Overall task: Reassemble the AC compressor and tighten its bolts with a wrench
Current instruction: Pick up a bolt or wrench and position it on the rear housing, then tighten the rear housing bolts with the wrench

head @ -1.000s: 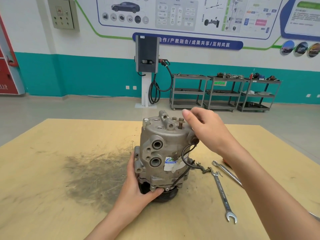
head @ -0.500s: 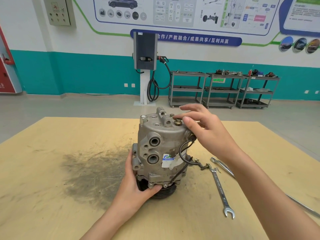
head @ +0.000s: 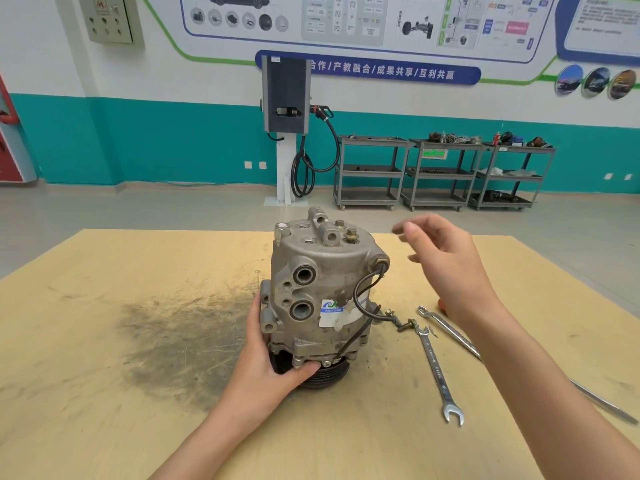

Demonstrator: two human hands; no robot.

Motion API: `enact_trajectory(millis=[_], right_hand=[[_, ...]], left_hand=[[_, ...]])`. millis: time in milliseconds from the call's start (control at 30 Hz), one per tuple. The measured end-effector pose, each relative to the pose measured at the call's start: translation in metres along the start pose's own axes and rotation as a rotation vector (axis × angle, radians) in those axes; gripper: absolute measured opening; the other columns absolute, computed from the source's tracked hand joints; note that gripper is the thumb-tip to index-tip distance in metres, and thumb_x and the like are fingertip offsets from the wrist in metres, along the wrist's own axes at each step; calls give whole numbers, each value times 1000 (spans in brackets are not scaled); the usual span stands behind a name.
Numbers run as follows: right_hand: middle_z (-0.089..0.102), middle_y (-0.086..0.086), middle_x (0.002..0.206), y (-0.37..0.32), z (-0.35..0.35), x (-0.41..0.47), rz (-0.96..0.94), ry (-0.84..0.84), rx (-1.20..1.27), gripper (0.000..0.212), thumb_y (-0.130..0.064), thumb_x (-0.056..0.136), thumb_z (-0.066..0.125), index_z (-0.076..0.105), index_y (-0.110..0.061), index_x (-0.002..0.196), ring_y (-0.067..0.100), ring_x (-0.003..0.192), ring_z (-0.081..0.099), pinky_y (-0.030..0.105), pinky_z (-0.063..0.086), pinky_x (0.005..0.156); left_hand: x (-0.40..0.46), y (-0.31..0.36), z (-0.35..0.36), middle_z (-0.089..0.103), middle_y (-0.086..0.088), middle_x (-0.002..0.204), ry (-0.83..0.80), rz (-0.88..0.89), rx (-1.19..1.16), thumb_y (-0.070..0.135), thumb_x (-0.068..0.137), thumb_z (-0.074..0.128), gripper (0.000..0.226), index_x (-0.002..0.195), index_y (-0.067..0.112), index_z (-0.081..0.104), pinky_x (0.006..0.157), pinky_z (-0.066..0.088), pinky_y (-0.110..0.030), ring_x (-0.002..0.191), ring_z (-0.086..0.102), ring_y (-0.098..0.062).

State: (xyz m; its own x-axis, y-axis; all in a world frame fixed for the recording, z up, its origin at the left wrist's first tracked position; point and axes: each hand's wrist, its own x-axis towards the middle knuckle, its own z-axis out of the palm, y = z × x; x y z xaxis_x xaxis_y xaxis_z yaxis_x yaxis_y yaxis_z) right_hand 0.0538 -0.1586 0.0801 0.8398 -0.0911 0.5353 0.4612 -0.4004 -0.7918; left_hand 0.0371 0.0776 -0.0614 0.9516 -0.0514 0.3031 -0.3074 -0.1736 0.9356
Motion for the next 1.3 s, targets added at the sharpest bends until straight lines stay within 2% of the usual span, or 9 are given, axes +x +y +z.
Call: enact_trajectory(millis=[100,267,400,633,767,867,967,1067,1300], right_hand=[[67,-5,87,23,-21,-2,162,-76,-451,17,-34,97,50,62,-22,92,16,86,63,34,51,75],[68,-6,73,65,-33,-24,514,-589,-1165,38,-53,92,45,57,-20,78,10,58,65,23,47,62],[59,-9,67,83,-29,-37,556,-709,-1239,35,-50,88,48,53,-21,69,6,56,59,21,38,52],[59,-8,68,91,-20,-40,538,-565,-1202,24,-42,80,54,53,-21,68,9,59,57,21,43,52],[59,-3,69,94,-25,-37,579,-480,-1021,27,-35,91,46,48,-17,72,14,57,59,24,49,57],[46,-1,64,86,-35,-28,564,-374,-698,29,-28,98,40,43,-14,73,15,51,43,25,34,50],[36,-1,55,61,-43,-15,574,-324,-121,25,-17,99,35,44,-12,76,11,42,28,19,23,40],[25,-1,50,31,-51,-3,547,-457,438,34,-14,101,30,46,-12,71,8,34,18,17,17,33],[31,-7,48,-14,-32,17,332,-670,602,27,-20,97,38,49,-13,74,3,34,24,14,25,33]], left_hand=[[-1,1,0,40,53,125,-1,-2,14,51,54,84,114,125,77,-2,89,32,6,121,42,22],[-1,2,0,39,56,122,1,-12,6,51,53,84,114,124,76,-2,88,31,7,119,42,24],[-1,1,0,38,56,124,-1,-5,9,50,55,84,113,125,75,-2,89,30,7,121,40,24],[0,0,1,43,52,125,-12,4,3,42,58,84,115,132,67,1,93,32,4,123,43,19],[-1,0,2,43,56,118,-8,-2,-2,39,58,83,114,131,63,0,88,31,7,118,43,24],[0,0,1,41,58,117,-3,-7,0,40,58,83,113,128,66,-1,86,30,8,116,41,27],[0,1,1,39,54,124,-2,-17,6,44,57,84,114,126,72,-2,87,30,8,117,40,27],[0,0,0,37,41,135,14,-12,23,48,54,84,117,130,68,-2,87,30,8,118,40,26],[2,-3,-1,37,53,128,22,-4,41,62,51,85,116,124,81,-3,88,30,8,121,40,24]])
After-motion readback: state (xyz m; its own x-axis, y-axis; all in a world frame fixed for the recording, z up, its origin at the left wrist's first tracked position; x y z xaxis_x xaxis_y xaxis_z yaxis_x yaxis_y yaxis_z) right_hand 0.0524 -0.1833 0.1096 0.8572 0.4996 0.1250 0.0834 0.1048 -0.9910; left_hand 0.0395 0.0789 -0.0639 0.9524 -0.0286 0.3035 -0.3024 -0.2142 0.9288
